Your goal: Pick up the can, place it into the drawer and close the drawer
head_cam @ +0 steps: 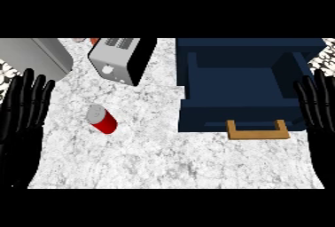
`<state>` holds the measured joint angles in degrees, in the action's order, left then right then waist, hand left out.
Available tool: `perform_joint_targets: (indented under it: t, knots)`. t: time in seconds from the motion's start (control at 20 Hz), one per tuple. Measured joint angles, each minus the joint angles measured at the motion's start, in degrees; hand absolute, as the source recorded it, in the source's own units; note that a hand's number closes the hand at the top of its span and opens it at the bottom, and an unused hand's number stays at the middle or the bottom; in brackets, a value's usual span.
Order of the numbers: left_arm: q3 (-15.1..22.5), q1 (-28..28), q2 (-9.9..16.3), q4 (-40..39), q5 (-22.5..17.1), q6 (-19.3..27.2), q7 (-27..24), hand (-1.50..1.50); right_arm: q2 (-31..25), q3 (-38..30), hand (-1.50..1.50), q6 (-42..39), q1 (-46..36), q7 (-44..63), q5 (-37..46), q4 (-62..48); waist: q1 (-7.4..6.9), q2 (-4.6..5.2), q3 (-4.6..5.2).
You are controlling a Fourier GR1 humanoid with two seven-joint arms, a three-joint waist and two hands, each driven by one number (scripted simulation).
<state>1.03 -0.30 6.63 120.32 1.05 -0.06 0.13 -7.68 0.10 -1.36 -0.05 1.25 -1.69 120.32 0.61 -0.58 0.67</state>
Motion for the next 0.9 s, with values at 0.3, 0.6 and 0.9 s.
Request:
perform_joint_targets:
  t: [0.3, 0.6, 0.9]
  knots:
    - [0.06, 2.22, -3.67, 2.57, 5.83, 6.59, 2.04, -1.5, 1.47, -0.83, -1.5, 0.47, 0.75, -2.83, 0.03, -1.3, -0.55, 0.42, -0.55]
    - [-1.09, 6.7, -5.91, 1.11, 8.23, 19.0, 14.45, -1.5, 2.86, -2.63, -1.5, 4.46, 3.21, 5.47, 0.5, -3.34, -0.76, 0.65, -0.67]
    - [0.12, 4.49, -6.45, 2.08, 13.67, 24.19, 23.72, -1.5, 2.94, -3.37, -1.5, 5.27, 4.17, 9.97, 0.5, -1.36, -0.55, 0.58, -0.7]
